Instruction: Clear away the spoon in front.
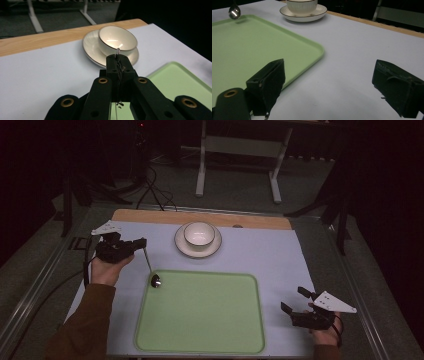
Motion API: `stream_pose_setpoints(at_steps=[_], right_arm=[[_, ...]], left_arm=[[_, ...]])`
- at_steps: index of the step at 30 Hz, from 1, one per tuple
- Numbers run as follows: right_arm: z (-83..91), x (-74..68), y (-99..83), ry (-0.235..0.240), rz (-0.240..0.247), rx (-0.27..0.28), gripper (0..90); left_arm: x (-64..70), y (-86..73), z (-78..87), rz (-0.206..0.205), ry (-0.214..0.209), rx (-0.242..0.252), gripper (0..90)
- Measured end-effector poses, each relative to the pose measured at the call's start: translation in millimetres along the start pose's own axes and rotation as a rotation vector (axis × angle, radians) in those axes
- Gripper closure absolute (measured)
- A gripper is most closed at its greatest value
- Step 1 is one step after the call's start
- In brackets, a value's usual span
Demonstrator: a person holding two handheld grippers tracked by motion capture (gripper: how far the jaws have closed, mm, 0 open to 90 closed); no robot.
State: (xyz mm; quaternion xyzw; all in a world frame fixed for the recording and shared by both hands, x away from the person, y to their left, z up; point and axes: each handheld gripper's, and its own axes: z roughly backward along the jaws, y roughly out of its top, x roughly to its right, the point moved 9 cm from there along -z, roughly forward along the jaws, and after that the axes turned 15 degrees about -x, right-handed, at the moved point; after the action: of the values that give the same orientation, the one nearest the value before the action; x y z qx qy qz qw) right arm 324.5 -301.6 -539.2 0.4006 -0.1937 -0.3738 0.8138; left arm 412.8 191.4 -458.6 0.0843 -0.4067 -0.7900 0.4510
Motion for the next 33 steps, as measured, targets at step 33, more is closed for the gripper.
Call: stream_pose_setpoints(at_steps=[33], right_arm=[[-1.7,0.9,-0.2,-0.002,-0.004,-0.008,11.1]], left_arm=[[23.5,-66.9,-32.5,0.002,-0.168,-0.07,83.4]])
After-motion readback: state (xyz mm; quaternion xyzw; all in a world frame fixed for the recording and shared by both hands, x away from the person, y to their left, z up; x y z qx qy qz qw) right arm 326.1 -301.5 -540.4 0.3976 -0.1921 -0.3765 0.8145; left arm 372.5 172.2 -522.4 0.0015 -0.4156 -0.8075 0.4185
